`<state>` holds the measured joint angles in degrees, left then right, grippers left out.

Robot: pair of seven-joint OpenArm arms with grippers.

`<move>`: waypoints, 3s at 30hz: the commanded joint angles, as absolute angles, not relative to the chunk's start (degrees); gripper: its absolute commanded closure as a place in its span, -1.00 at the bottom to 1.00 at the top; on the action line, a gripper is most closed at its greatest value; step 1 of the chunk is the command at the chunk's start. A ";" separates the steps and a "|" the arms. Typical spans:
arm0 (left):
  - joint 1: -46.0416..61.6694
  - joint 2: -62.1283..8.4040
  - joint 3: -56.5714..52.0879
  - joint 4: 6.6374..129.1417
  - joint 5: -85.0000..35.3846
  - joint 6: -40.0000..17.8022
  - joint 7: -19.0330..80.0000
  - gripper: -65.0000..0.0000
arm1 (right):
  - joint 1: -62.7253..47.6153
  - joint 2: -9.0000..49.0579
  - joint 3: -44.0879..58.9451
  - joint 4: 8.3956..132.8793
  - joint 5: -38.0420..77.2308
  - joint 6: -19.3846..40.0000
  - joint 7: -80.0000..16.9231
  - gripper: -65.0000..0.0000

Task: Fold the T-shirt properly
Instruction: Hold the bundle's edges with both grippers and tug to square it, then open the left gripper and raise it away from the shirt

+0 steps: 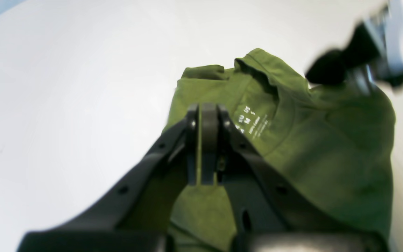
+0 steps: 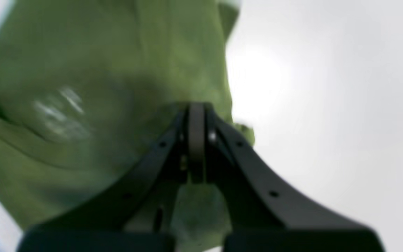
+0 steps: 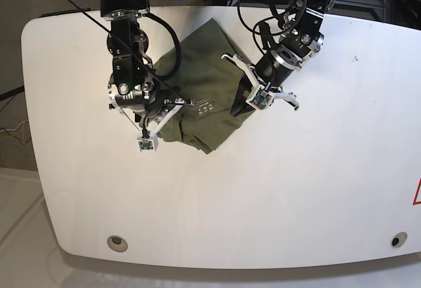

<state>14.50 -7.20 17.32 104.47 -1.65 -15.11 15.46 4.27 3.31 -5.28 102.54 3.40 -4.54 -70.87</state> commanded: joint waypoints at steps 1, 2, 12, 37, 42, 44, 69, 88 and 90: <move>15.78 -5.67 19.38 105.54 -2.15 -15.43 14.90 1.00 | 6.46 3.30 -5.32 103.52 3.56 -4.62 -71.08 1.00; 16.22 -5.58 19.91 105.45 -2.07 -15.43 14.90 1.00 | 6.99 3.30 -5.41 103.52 3.56 -4.53 -71.16 1.00; 19.82 -0.75 24.84 101.23 -1.98 -15.16 14.64 1.00 | 11.47 3.21 -10.95 96.31 3.30 -3.12 -70.11 1.00; 19.82 0.75 23.60 87.60 -2.07 -15.25 9.27 1.00 | 15.87 3.65 -11.21 73.45 3.12 -3.03 -60.09 1.00; 19.65 0.66 21.76 86.81 -2.07 -15.34 9.27 1.00 | 14.64 5.58 -11.12 73.80 3.12 -3.03 -60.09 1.00; 19.21 0.04 21.14 86.81 -2.07 -15.43 9.27 1.00 | 14.55 5.85 -11.03 73.80 3.12 -3.03 -60.09 1.00; 15.34 -4.88 18.15 85.93 -2.07 -15.43 8.57 1.00 | 5.85 7.16 -10.95 75.12 3.38 -3.65 -60.26 1.00; 13.85 -7.34 14.73 86.02 -2.07 -15.43 8.57 1.00 | -3.82 6.99 -4.88 85.76 3.47 -3.65 -64.92 1.00; 13.14 -7.96 14.64 86.11 -2.07 -15.43 8.57 1.00 | -4.35 6.99 -4.88 85.76 3.47 -3.65 -64.48 1.00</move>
